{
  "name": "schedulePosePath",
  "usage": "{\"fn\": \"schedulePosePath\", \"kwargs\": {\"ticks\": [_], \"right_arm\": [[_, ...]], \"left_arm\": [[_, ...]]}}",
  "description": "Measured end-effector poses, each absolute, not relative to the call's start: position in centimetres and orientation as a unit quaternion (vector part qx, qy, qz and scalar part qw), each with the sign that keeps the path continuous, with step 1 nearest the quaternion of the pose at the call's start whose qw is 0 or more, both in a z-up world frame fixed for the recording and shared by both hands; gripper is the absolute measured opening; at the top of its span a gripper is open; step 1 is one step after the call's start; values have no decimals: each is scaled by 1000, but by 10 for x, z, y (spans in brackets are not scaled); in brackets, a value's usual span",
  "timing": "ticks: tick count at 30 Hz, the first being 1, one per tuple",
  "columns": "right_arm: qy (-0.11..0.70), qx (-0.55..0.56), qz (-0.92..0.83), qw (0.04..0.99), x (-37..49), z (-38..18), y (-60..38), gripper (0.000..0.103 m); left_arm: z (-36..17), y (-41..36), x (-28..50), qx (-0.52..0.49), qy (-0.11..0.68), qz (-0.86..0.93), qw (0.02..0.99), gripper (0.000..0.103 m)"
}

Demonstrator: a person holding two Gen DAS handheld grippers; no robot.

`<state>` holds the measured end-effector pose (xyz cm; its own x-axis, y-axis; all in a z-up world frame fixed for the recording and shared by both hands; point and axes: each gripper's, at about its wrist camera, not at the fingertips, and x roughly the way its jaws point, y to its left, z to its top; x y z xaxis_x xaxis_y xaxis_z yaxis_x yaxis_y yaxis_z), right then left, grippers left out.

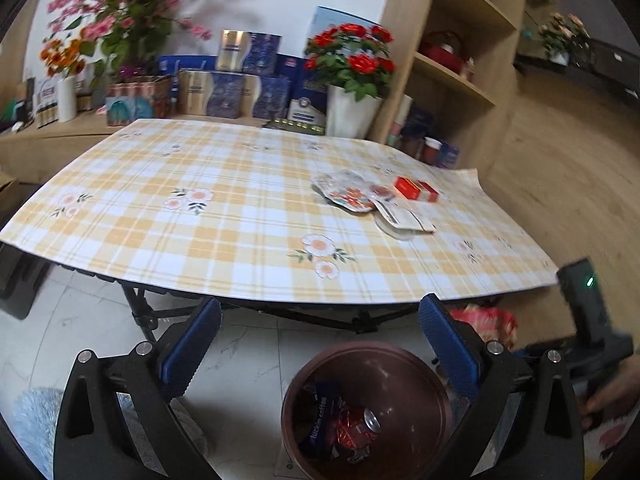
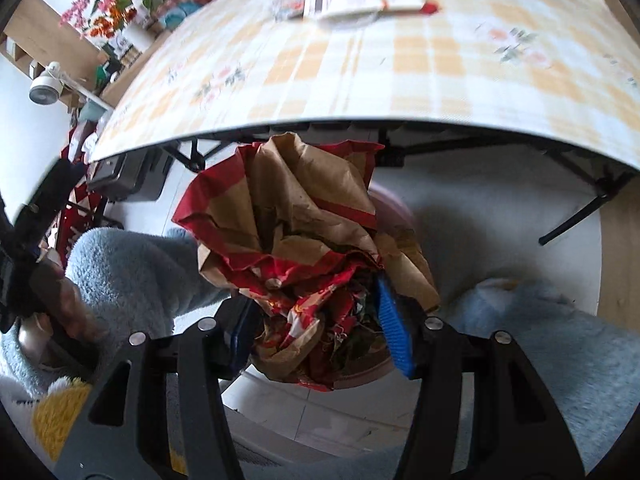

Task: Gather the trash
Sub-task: 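Drop the box into the bin with the left tool while the right tool carries the bag, then release the paper bag into the bin with the right tool and raise it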

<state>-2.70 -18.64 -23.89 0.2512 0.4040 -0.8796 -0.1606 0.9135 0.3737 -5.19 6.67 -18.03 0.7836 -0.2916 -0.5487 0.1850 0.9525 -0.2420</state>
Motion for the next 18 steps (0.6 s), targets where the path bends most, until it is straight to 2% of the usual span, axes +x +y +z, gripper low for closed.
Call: {"fn": "schedulePosePath", "kwargs": {"ticks": [6,13,18], "right_arm": [[604,96,169,773,-17,-258,-175,60],[575,106,171,793,-13,-252,-176,86],[544,96,156,819,-14,-239,-187,97]], "left_arm": [[-184,71,-53,-93,309,-121,939,97],[-188,74,-49,-96,318,-110,937,97],[-192,71,-45,-90,327,-99,936,97]]}}
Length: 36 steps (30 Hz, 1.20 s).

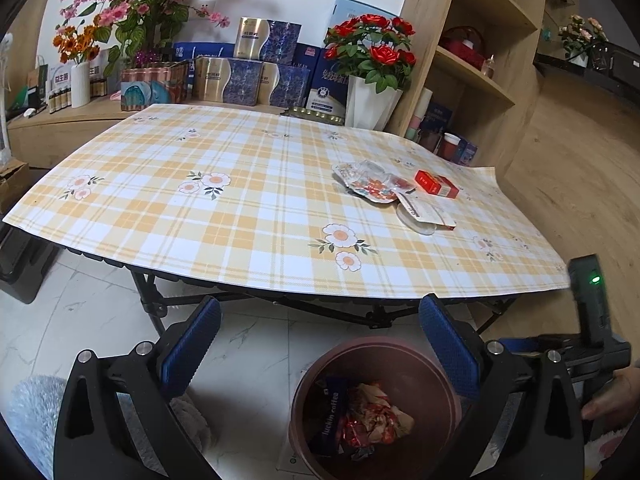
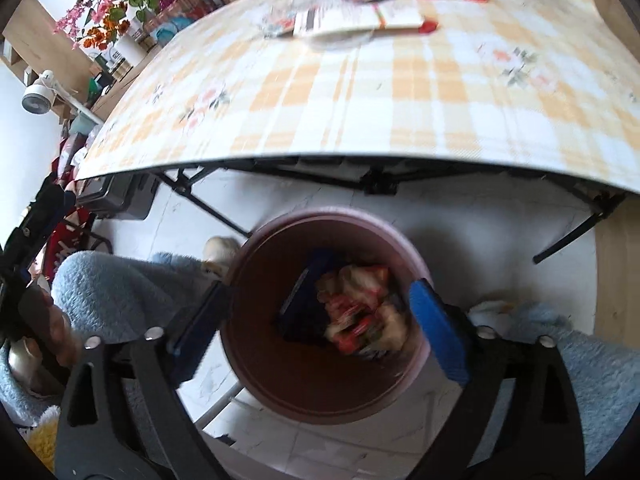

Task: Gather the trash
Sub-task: 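Release the paper bag into the bin with the right tool and raise it, then grasp the white rainbow-printed card with the right tool and lift it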

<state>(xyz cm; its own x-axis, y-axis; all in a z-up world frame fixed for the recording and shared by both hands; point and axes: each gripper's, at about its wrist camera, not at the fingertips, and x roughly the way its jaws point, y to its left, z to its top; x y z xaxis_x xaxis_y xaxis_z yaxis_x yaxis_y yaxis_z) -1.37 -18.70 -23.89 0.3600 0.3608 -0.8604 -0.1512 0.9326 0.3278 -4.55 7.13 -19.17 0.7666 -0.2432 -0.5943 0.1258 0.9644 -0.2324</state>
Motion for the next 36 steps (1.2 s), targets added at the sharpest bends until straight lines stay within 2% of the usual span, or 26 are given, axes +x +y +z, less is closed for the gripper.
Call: {"fn": "schedulePosePath", "kwargs": {"ticks": [15,17,19,21,26,32,36], "right_arm": [[435,21,124,892,1,-195,-225,97],[427,22,114,897,4,-192,-230,97],[422,26,103,900,10,-188,-237,97],[414,29,96,905,17,-185,-241,97],[417,18,102,903,41,-185,-235,97],[422,-48,118,898,87,-186,-185,97],[433,-49,111,893,127,-190,-158,97]], "left_arm": [[-199,65,-34,-78,353,-86,928,97],[-198,65,-29,-87,363,-95,923,93],[-197,65,-20,-93,373,-103,917,86],[-195,64,-11,-96,378,-98,916,86],[-185,61,13,-92,375,-82,919,86],[-172,64,37,-89,360,-69,926,86],[-172,72,44,-100,358,-63,926,86]]}}
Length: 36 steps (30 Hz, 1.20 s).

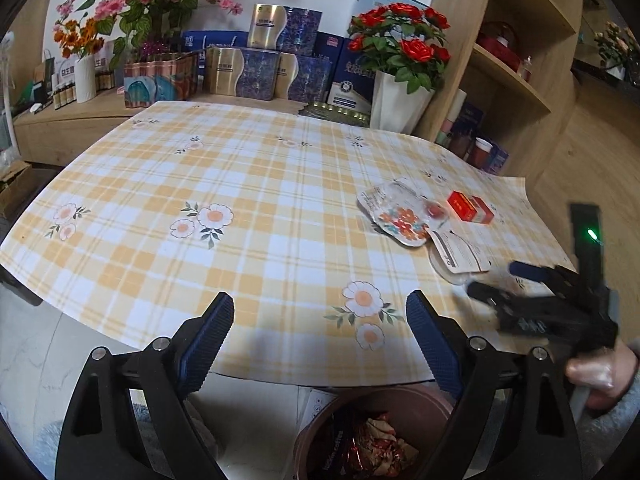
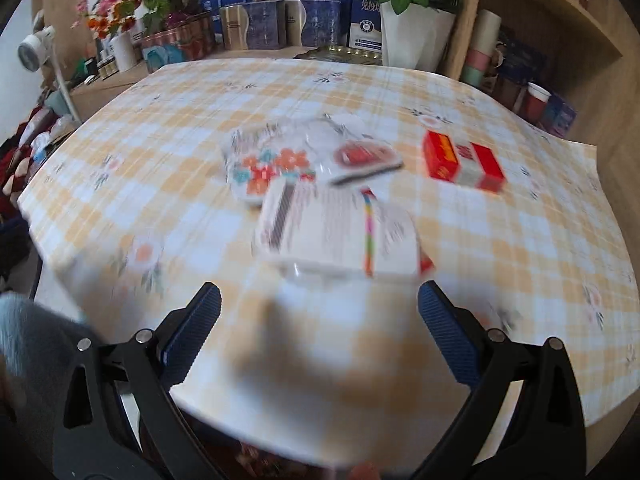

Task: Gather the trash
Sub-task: 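Grasp the white rainbow-printed card with the right tool and lift it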

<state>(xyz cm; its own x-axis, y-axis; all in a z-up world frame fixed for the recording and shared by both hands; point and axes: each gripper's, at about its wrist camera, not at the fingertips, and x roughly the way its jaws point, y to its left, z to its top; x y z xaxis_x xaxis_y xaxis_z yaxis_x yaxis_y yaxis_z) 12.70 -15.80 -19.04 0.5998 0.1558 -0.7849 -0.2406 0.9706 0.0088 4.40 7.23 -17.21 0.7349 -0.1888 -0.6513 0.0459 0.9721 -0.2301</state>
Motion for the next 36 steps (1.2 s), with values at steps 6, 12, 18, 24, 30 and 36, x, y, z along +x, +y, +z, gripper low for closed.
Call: {"fn": "schedulePosePath", "kwargs": {"ticks": [6,12,18,24,30,36], "right_arm": [[469,-62,81,877,178,-204,-139,97],[488,-84,77,866,194,-216,-135,97],[492,-12,101,865,196,-206,-155,84],[476,58,119,869,180,-181,-176,50],[421,97,95,897,148,-148,-215,18],[399,165,75,899,129,-140,-267,15]], "left_arm": [[-182,86,43,-125,363,-59,922,86],[-194,98,39,-146,370,-51,916,86],[-200,101,37,-161,376,-51,911,86],[-196,93,34,-153,369,-62,914,86],[-191,85,32,-145,368,-73,916,86],[-188,73,32,-134,370,-94,914,86]]}}
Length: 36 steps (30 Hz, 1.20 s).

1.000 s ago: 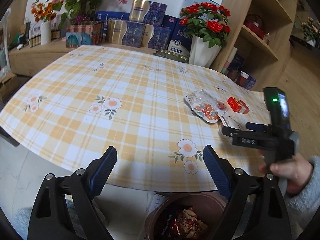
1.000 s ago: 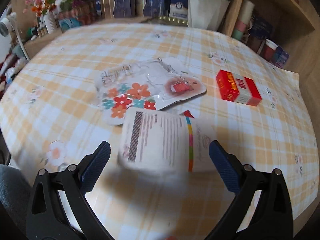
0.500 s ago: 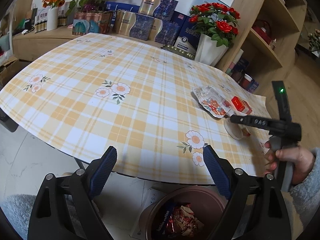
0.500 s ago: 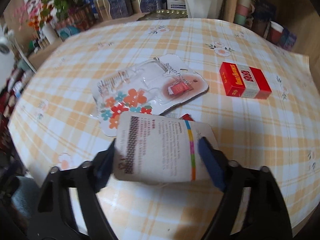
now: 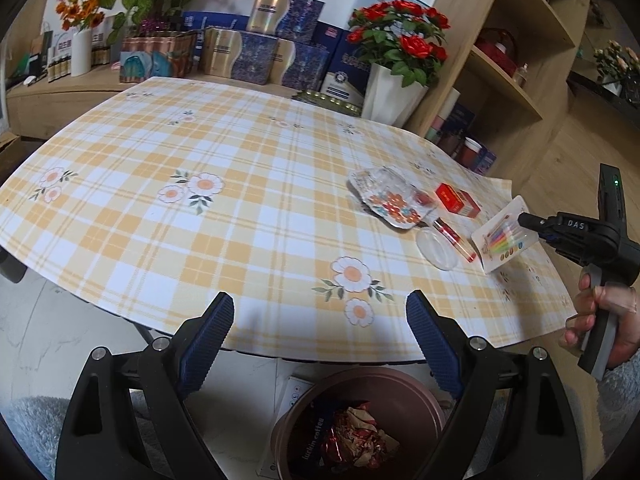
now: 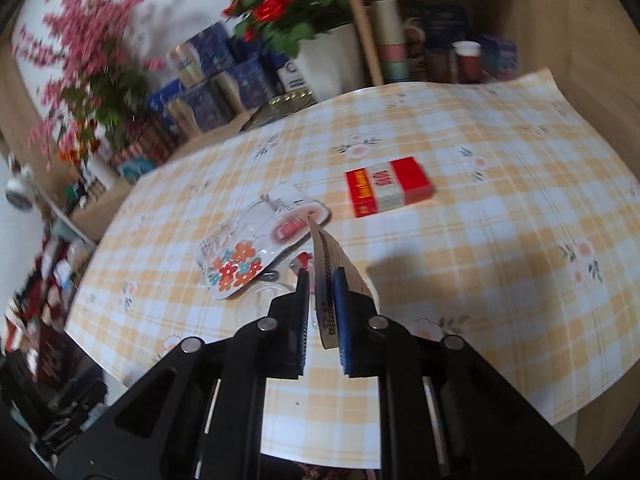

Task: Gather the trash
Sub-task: 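Grasp the white rainbow-printed card with the right tool and lift it, then grasp the clear Brown hook package with the left tool while the right tool holds the card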

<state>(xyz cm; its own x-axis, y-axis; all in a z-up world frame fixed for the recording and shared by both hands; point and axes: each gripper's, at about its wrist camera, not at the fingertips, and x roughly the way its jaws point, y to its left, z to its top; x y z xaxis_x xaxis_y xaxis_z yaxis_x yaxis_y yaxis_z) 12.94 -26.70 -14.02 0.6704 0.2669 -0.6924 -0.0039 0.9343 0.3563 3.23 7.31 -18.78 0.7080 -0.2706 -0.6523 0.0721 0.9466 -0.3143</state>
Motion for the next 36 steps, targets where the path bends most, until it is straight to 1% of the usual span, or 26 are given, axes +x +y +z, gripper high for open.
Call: {"fn": "schedulePosePath", "kwargs": {"ticks": [4,11,16,20,22,28,33,36], "right_arm": [[396,191,67,896,122,-142,-289,15],[397,190,41,897,124,-151,-311,15],[404,220,39,887,127,-160,-330,16],[384,219,49,896,119,-156,-332,15],[370,217,49,902,113,-151,-333,15],[352,223,45,908,106,-144,-339,14],[343,239,52,907,100,-142,-344,15],[342,243,53,906,96,-143,-348,15]], "left_arm": [[-186,65,35,-126,371,-101,914,86],[-188,54,39,-119,378,-108,912,86],[-189,48,43,-114,385,-117,908,86],[-188,42,53,-117,394,-137,901,85],[-185,36,61,-112,396,-148,899,82],[-168,1,116,-69,398,-202,892,78],[-166,-36,179,9,399,-244,884,73],[-169,-48,210,38,397,-262,879,72]]}}
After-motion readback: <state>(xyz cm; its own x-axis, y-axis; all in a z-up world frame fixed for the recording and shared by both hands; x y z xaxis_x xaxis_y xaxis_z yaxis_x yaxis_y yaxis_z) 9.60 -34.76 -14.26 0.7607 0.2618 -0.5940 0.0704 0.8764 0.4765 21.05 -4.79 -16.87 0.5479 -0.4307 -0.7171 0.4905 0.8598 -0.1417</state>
